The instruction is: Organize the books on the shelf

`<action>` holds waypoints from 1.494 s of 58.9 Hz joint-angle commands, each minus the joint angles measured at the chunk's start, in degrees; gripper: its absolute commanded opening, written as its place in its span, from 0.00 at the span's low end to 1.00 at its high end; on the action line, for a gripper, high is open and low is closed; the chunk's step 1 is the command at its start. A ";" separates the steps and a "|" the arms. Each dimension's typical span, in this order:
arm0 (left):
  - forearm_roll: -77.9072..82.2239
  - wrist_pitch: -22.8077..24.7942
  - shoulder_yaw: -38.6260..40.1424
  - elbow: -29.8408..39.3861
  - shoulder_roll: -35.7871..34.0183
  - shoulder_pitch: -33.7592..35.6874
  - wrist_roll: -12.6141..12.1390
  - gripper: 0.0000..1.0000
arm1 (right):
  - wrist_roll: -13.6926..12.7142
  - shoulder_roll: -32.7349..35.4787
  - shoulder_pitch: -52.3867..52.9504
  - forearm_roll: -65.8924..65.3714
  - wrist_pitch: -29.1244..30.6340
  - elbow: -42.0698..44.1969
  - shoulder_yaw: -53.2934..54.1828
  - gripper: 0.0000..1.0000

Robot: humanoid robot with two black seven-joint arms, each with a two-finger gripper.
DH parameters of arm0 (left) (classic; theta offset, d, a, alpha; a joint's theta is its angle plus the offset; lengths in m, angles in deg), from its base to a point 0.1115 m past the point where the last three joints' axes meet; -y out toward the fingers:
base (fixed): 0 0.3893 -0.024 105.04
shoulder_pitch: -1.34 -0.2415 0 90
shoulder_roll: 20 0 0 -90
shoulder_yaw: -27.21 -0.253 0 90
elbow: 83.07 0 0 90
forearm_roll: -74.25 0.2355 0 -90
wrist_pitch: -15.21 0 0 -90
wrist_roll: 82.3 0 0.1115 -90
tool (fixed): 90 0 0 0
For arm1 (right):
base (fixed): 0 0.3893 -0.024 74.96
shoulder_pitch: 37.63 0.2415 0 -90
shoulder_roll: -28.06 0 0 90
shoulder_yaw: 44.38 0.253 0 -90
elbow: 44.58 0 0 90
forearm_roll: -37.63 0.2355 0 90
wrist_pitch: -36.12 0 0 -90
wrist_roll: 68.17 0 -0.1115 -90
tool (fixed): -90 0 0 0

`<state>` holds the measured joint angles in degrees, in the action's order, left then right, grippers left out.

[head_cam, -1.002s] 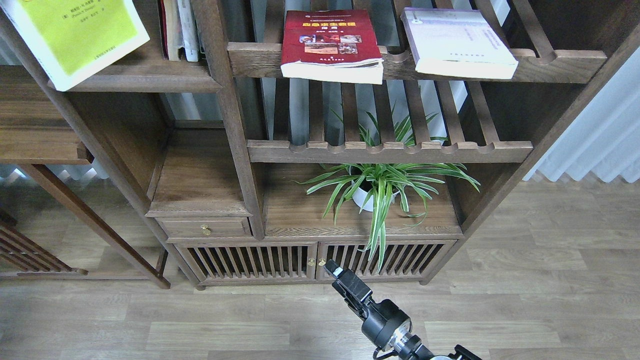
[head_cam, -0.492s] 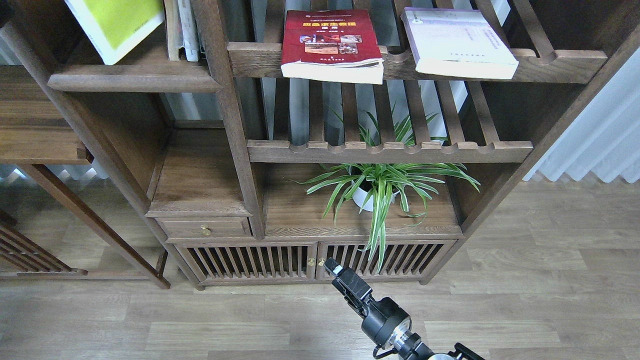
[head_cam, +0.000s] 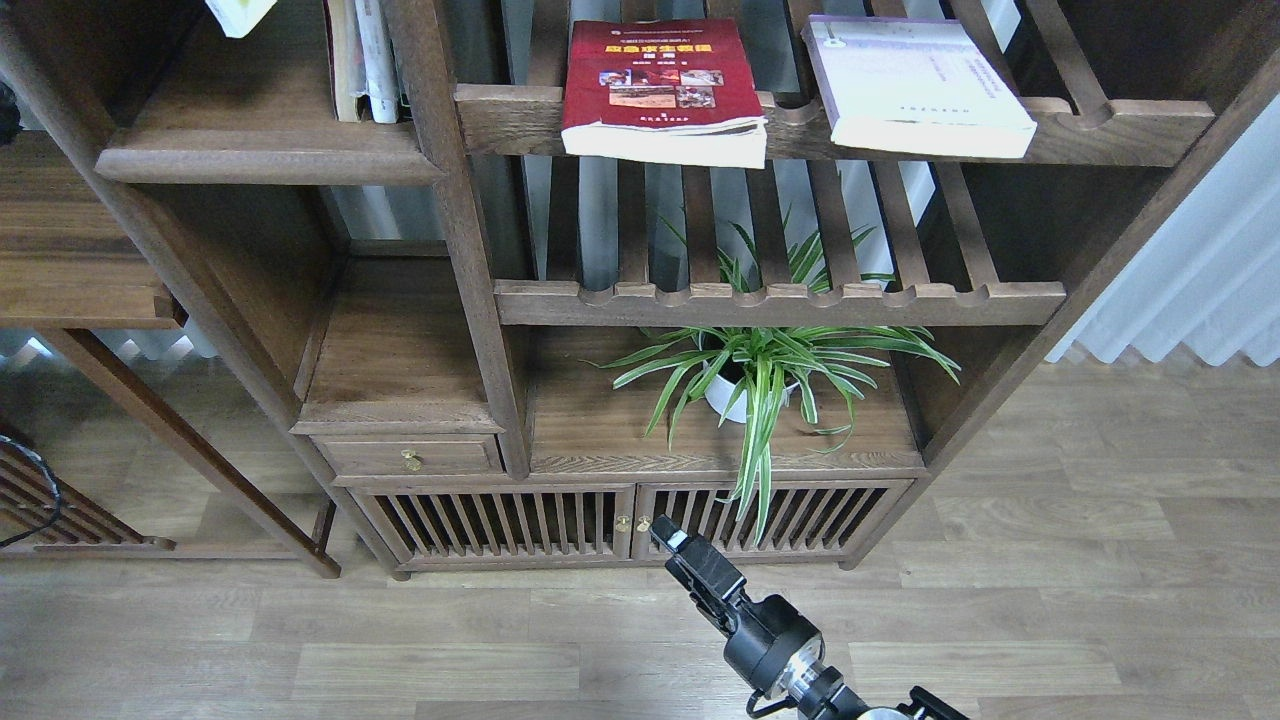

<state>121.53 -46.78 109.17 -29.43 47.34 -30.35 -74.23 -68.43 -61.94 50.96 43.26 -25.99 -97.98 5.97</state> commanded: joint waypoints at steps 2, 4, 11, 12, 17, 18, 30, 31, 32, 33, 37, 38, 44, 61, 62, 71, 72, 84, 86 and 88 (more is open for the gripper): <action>2.99 -0.01 -0.04 -2.74 0.59 -0.39 5.89 0.00 | 0.00 0.00 0.00 0.00 0.06 -0.04 -0.07 0.99; 3.43 -0.01 -0.04 -3.09 0.94 -0.39 6.34 0.00 | 0.00 0.00 0.00 0.00 0.06 -0.04 -0.07 0.99; 4.05 -0.01 -0.13 -6.17 2.96 -0.57 8.45 0.00 | 0.00 0.00 0.00 0.00 0.06 -0.04 -0.07 0.99; 4.05 -0.01 -0.13 -6.26 3.14 -0.57 8.45 0.00 | 0.00 0.00 0.00 0.00 0.06 -0.04 -0.07 0.99; 4.14 -0.01 -0.22 -8.28 4.81 -0.57 8.72 0.00 | 0.00 0.00 0.00 0.00 0.06 -0.04 -0.07 0.99; 4.14 -0.01 -0.13 -8.63 5.07 -0.57 8.89 0.00 | 0.00 0.00 0.00 0.00 0.06 -0.04 -0.07 0.99; 4.14 -0.01 -0.22 -13.29 7.80 0.04 11.27 0.00 | 0.00 0.00 -0.17 0.00 0.06 0.05 -0.07 0.99; 4.14 -0.01 -0.30 -13.46 7.80 0.13 11.27 0.00 | 0.00 0.00 -0.17 0.00 0.06 0.05 -0.07 0.99; 4.14 -0.01 -0.39 -13.81 7.97 0.22 11.35 0.00 | 0.00 0.00 -0.17 0.00 0.06 0.05 -0.07 0.99; 4.14 -0.01 -0.39 -14.43 8.15 0.22 11.44 0.00 | 0.00 0.00 -0.17 0.00 0.06 0.05 -0.07 0.99; 4.14 -0.01 -0.57 -15.22 8.68 0.84 11.44 0.00 | 0.00 0.00 -0.26 0.00 0.06 0.05 -0.07 0.99; 4.14 -0.01 -0.65 -15.31 8.68 1.01 11.44 0.00 | 0.00 0.00 -0.26 0.00 0.06 0.05 -0.07 0.99; 4.14 -0.01 -1.18 -15.66 8.77 1.10 11.27 0.00 | 0.00 0.00 -0.17 0.00 0.06 0.05 -0.07 0.99; 4.32 -0.01 -3.29 -16.45 8.59 1.80 10.30 0.00 | 0.00 0.00 -0.17 0.00 0.06 0.05 -0.07 0.99; 4.40 -0.01 -3.55 -16.45 8.50 1.89 10.21 0.00 | 0.00 0.00 -0.17 0.00 0.06 0.05 -0.07 0.99; 4.84 -0.01 -4.35 -17.51 8.06 2.94 8.72 0.00 | 0.00 0.00 -0.17 0.00 0.11 -0.04 -0.07 0.99; 4.84 -0.01 -4.61 -17.77 7.98 3.12 8.63 0.00 | 0.00 0.00 -0.17 0.00 0.11 -0.04 -0.07 0.99; 5.28 -0.01 -6.02 -18.56 7.27 4.26 8.45 0.00 | 0.00 0.00 -0.17 0.00 0.11 -0.04 -0.07 0.99; 5.63 -0.01 -6.10 -18.56 7.27 4.26 8.45 0.00 | 0.00 0.00 -0.17 0.00 0.11 -0.04 -0.07 0.99; 5.81 -0.01 -6.10 -18.56 7.27 4.18 8.45 0.00 | 0.00 0.00 -0.26 0.00 0.11 -0.04 -0.07 0.99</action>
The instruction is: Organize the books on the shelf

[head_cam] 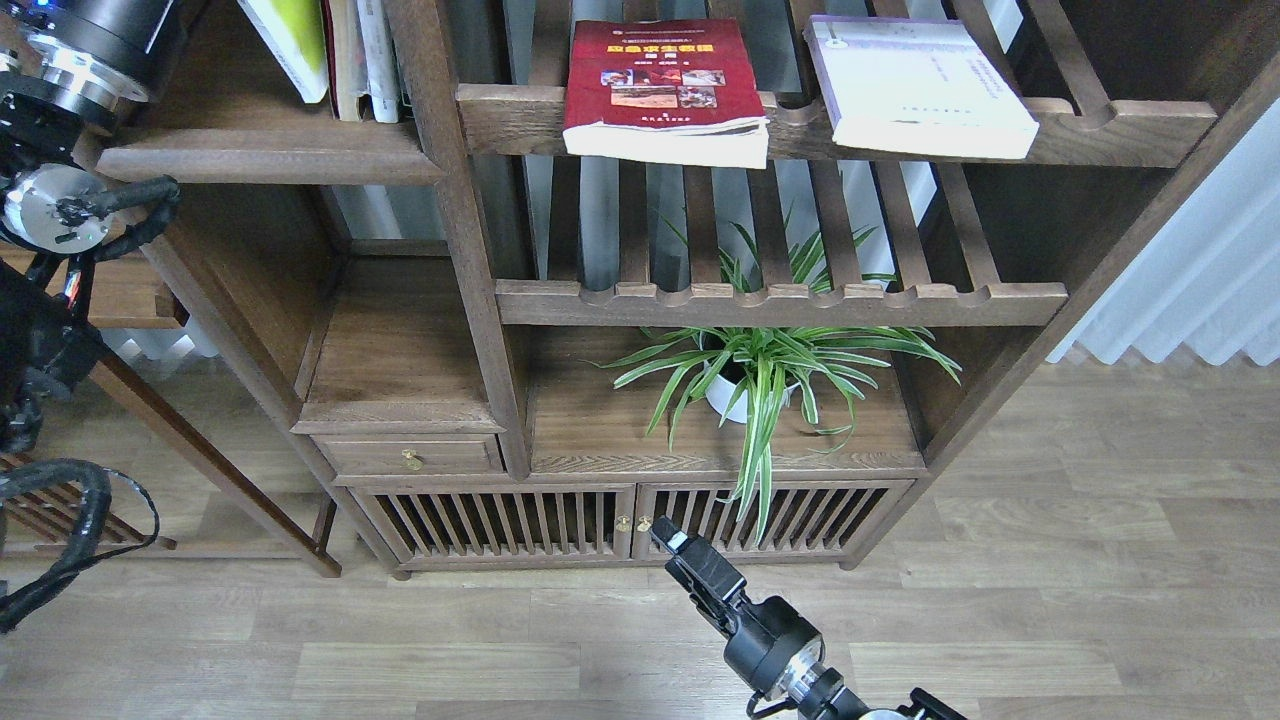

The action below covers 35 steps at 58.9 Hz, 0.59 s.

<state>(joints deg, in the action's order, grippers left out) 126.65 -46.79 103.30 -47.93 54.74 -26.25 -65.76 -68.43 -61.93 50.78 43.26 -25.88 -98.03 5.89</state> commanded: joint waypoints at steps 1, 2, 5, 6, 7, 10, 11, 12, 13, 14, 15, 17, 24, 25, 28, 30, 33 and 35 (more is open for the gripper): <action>0.95 0.00 -0.24 -0.07 -0.13 0.08 -0.02 0.01 | 0.00 0.00 -0.09 0.00 0.00 -0.08 0.00 0.99; 1.13 0.00 -0.24 -0.07 -0.13 -0.01 -0.02 0.01 | 0.00 0.00 -0.09 0.00 0.00 -0.08 0.00 0.99; 1.48 0.00 -0.24 -0.25 -0.13 -0.01 -0.10 0.01 | 0.00 0.00 -0.09 0.00 0.00 -0.08 0.00 0.99; 1.57 0.00 -0.24 -0.33 -0.13 -0.01 -0.19 0.01 | 0.00 0.00 -0.09 0.00 0.00 -0.08 0.00 0.99; 1.74 0.00 -0.24 -0.42 -0.13 -0.10 -0.19 0.02 | 0.00 0.00 -0.09 0.00 0.00 -0.08 -0.09 0.99; 2.18 0.00 -0.24 -0.60 -0.13 -0.01 -0.45 0.02 | 0.00 0.00 -0.09 0.00 0.00 -0.08 -0.09 0.99; 2.18 0.00 -0.24 -0.69 -0.13 -0.01 -0.54 0.02 | 0.00 0.00 -0.09 0.00 0.00 -0.17 -0.09 0.99; 2.27 0.00 -0.33 -0.77 -0.13 -0.01 -0.72 0.02 | 0.00 0.00 -0.09 0.00 0.00 -0.17 0.00 0.99; 2.36 0.00 -0.33 -0.95 -0.13 -0.01 -0.89 0.02 | 0.00 0.00 -0.09 0.00 0.00 -0.26 -0.09 0.99; 2.36 0.00 -0.33 -1.04 -0.13 -0.01 -0.98 0.02 | 0.00 0.00 -0.09 0.00 0.00 -0.26 -0.09 0.99; 2.36 0.00 -0.33 -1.21 -0.13 0.08 -1.07 0.02 | 0.00 0.00 -0.09 0.00 0.00 -0.26 -0.09 0.99; 2.45 0.00 -0.33 -1.39 -0.13 0.16 -1.16 0.03 | 0.00 0.00 -0.09 0.00 0.00 -0.26 -0.09 0.99; 2.45 0.00 -0.42 -1.83 -0.04 0.34 -1.95 0.10 | 0.00 0.00 -0.18 0.00 0.00 -0.26 -0.09 0.99; 2.45 0.00 -0.42 -1.92 -0.04 0.34 -1.95 0.11 | 0.00 0.00 -0.18 0.00 0.00 -0.26 -0.09 0.99; 2.45 0.00 -0.42 -1.92 0.05 0.34 -1.95 0.18 | 0.00 0.00 -0.18 0.00 0.00 -0.26 -0.09 0.99; 2.36 0.00 -0.42 -1.92 0.05 0.34 -1.95 0.20 | 0.00 0.00 -0.18 0.00 0.00 -0.26 -0.09 0.99; 2.36 0.00 -0.42 -1.74 0.14 0.34 -1.95 0.23 | 0.00 0.00 -0.18 0.00 0.00 -0.26 -0.09 0.99; 2.36 0.00 -0.42 -1.57 0.40 0.43 -1.95 0.27 | 0.00 0.00 -0.18 0.00 0.00 -0.26 -0.09 0.99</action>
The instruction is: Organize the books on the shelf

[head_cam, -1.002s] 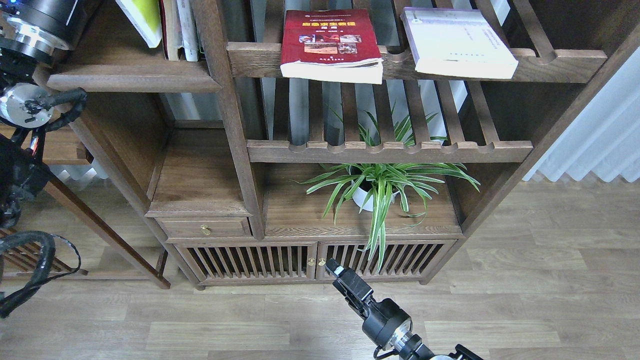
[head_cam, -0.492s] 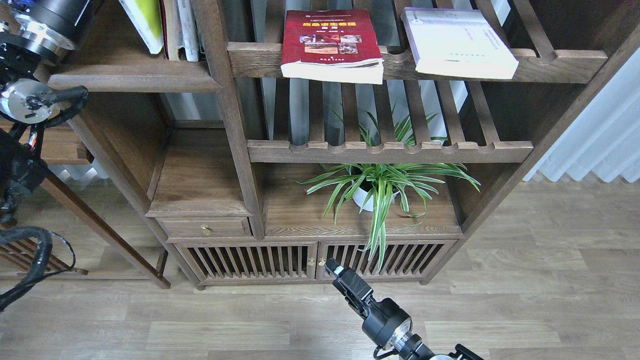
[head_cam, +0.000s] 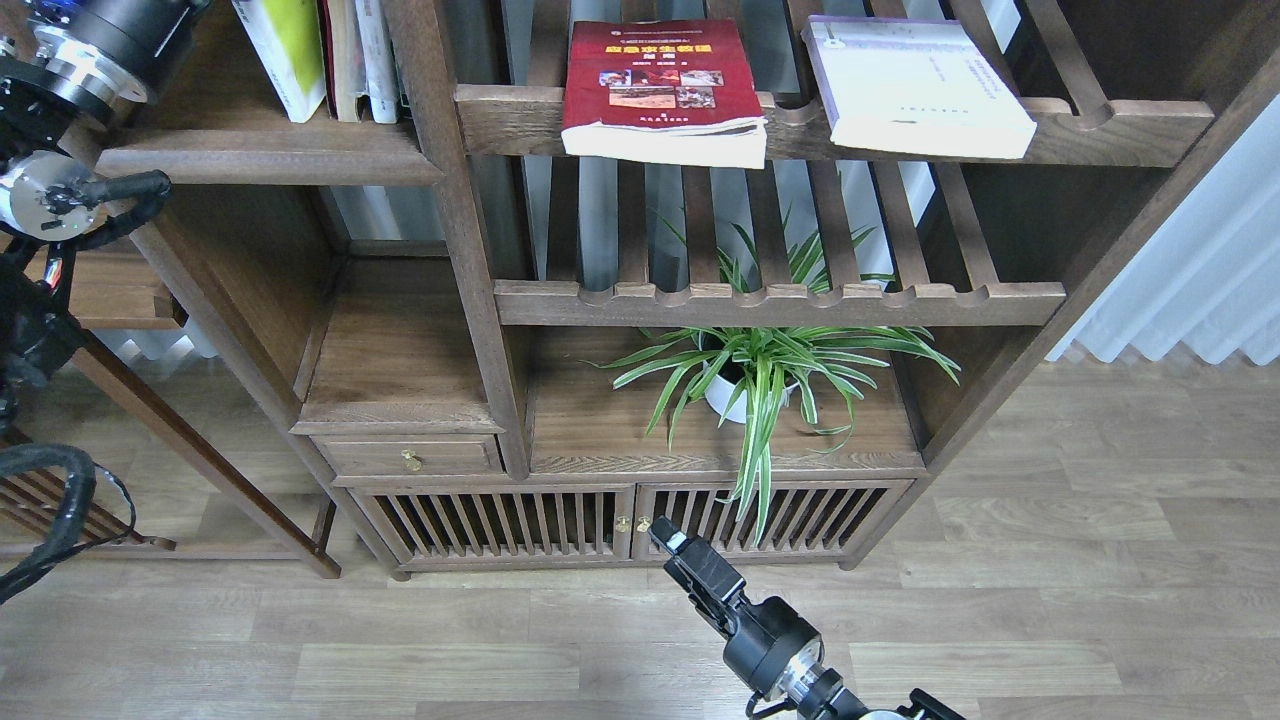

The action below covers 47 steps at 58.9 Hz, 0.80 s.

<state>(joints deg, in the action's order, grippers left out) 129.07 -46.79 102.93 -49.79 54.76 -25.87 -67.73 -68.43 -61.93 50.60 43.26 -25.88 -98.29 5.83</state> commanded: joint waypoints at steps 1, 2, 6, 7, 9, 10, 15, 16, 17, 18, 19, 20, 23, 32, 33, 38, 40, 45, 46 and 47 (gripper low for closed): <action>-0.06 0.00 -0.04 0.39 0.39 0.05 0.02 0.28 | 0.00 0.00 0.01 0.00 0.00 0.00 -0.02 0.99; -0.06 0.00 -0.04 0.48 0.47 0.05 0.02 0.29 | 0.00 0.00 0.01 0.00 0.00 0.00 -0.02 0.99; -0.06 0.00 0.04 0.56 0.91 0.40 0.19 0.34 | 0.00 0.00 0.01 0.00 0.00 0.00 -0.02 0.99; -0.15 0.00 0.05 0.74 1.09 0.49 0.28 0.35 | 0.00 0.00 0.01 0.00 0.00 0.09 0.06 0.99; -0.15 0.00 0.05 0.83 1.09 0.49 0.45 0.36 | 0.00 0.00 0.01 0.00 0.00 0.09 0.06 0.99; -0.15 0.00 0.05 0.92 1.18 0.49 0.54 0.36 | 0.00 0.00 0.01 0.00 0.00 0.09 0.06 0.99; -0.24 0.00 0.05 1.00 1.26 0.58 0.81 0.39 | 0.00 0.00 0.01 0.00 0.00 0.09 -0.02 0.99; -0.32 0.00 0.13 1.18 1.35 0.58 0.81 0.39 | 0.00 0.00 0.01 0.00 0.00 0.09 0.06 0.99; -0.32 0.00 0.13 1.35 1.35 0.58 0.81 0.39 | 0.00 0.00 0.01 0.00 0.00 0.09 -0.02 0.99; -0.41 0.00 0.13 1.70 1.53 0.67 0.81 0.39 | 0.00 0.00 0.01 0.00 0.00 0.09 -0.02 0.99; -0.41 0.00 0.13 1.79 1.53 0.67 0.81 0.39 | 0.00 0.00 0.01 0.00 0.00 0.09 0.06 0.99; -0.50 0.00 0.13 1.97 1.62 0.67 0.81 0.39 | 0.00 0.00 0.01 0.00 0.00 0.09 -0.02 0.99; -0.68 0.00 0.13 2.94 1.62 0.75 0.63 0.40 | 0.00 0.00 0.01 0.00 0.00 0.09 0.06 0.99; -1.99 0.00 0.22 7.50 1.00 -0.21 -0.07 0.45 | 0.00 0.00 0.01 0.00 0.00 0.09 0.06 0.99; -2.26 0.00 0.31 7.94 0.91 -0.39 -0.07 0.45 | 0.00 0.00 0.01 0.00 0.00 0.09 0.06 0.99; -5.68 0.00 0.31 11.54 -0.49 -2.23 -1.74 0.46 | 0.00 0.00 -0.17 0.00 0.00 0.09 0.06 0.99; -6.21 0.00 0.40 12.78 -0.93 -2.58 -2.53 0.46 | 0.00 0.00 -0.17 0.00 0.00 0.09 0.06 0.99; -7.71 0.00 0.57 16.03 -2.34 -3.55 -4.38 0.46 | 0.00 0.00 -0.08 0.00 0.00 0.09 0.06 0.99; -8.14 0.00 0.75 16.90 -2.69 -3.81 -4.90 0.46 | 0.00 0.00 -0.08 0.00 0.00 0.09 0.06 0.99; -8.41 0.00 0.75 17.35 -2.86 -3.99 -5.08 0.46 | 0.00 0.00 -0.08 0.00 0.00 0.09 0.06 0.99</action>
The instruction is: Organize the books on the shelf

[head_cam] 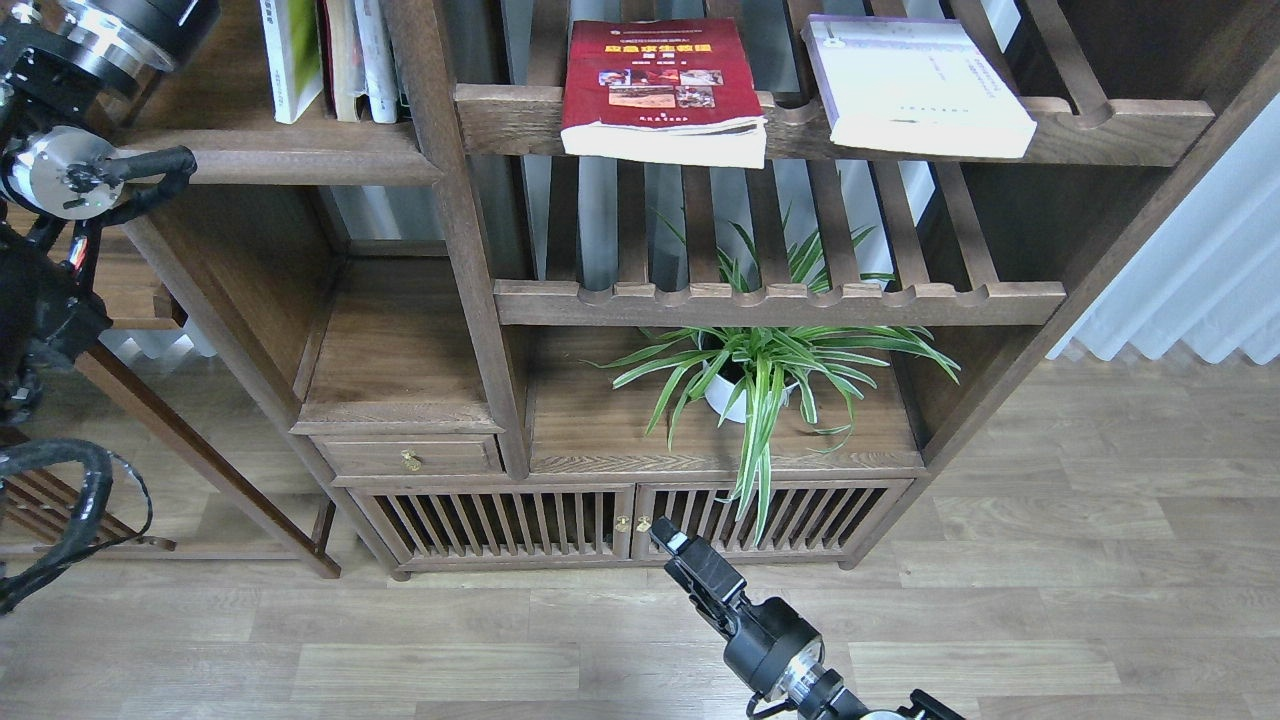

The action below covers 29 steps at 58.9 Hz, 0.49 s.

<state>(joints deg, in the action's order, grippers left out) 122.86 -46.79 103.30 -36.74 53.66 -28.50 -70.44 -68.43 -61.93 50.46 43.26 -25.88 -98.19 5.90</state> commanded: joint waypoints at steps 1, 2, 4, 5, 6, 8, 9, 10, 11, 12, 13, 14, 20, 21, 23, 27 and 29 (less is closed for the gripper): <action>-2.38 0.00 0.46 4.65 -2.03 -1.45 -2.64 0.46 | 0.00 0.00 0.06 0.00 0.00 -0.01 -0.01 0.99; -2.73 0.00 0.64 5.34 -2.38 -1.71 -3.07 0.46 | 0.00 0.00 0.06 0.00 0.00 0.08 -0.01 0.99; -3.26 0.00 0.73 6.14 -2.82 -2.06 -3.60 0.46 | 0.00 0.00 0.06 0.00 0.00 0.08 -0.01 0.99; -3.87 0.00 0.90 7.01 -3.26 -2.33 -4.13 0.46 | 0.00 0.00 0.06 0.00 0.00 0.08 -0.01 0.99; -4.14 0.00 0.90 7.37 -3.53 -2.50 -4.31 0.46 | 0.00 0.00 0.06 0.00 0.00 0.08 -0.01 0.99; -5.45 0.00 0.99 8.77 -4.84 -3.12 -5.01 0.46 | 0.00 0.00 0.06 0.00 0.00 0.08 -0.01 0.99; -5.63 0.00 0.99 8.95 -5.11 -3.21 -5.01 0.46 | 0.00 0.00 0.06 0.00 0.00 0.08 -0.01 0.99; -6.24 0.00 1.08 9.39 -5.72 -3.56 -5.18 0.46 | 0.00 0.00 -0.03 0.00 0.00 0.08 -0.01 0.99; -6.68 0.00 0.99 9.66 -6.07 -3.82 -5.27 0.46 | 0.00 0.00 -0.03 0.00 0.00 0.08 -0.01 0.99; -6.86 0.00 0.99 9.83 -6.34 -3.91 -5.36 0.46 | 0.00 0.00 -0.03 0.00 0.00 0.08 -0.01 0.99; -7.47 0.00 0.99 10.36 -7.04 -4.35 -5.62 0.46 | 0.00 0.00 -0.03 0.00 0.00 0.08 -0.01 0.99; -7.65 0.00 0.99 10.54 -7.22 -4.53 -5.63 0.46 | 0.00 0.00 -0.03 0.00 0.00 0.08 -0.01 0.99; -10.11 0.00 1.08 13.96 -10.12 -7.07 -6.06 0.46 | 0.00 0.00 0.06 0.00 0.00 0.08 -0.01 0.99; -10.29 0.00 1.08 14.31 -10.30 -7.34 -6.15 0.46 | 0.00 0.00 -0.03 0.00 0.00 0.08 -0.01 0.99; -11.78 0.00 1.08 16.50 -11.70 -9.09 -6.50 0.46 | 0.00 0.00 0.06 0.00 0.00 0.08 -0.01 0.99; -14.33 0.00 1.52 19.14 -13.54 -12.16 -7.21 0.46 | 0.00 0.00 0.06 0.00 0.00 0.08 -0.01 0.99; -15.64 0.00 1.78 20.20 -13.99 -13.66 -7.30 0.46 | 0.00 0.00 0.06 0.00 0.00 0.08 -0.01 0.99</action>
<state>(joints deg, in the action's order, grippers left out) 111.44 -46.79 104.43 -20.84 42.41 -37.27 -76.90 -68.43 -61.94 50.48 43.26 -25.88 -98.10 5.90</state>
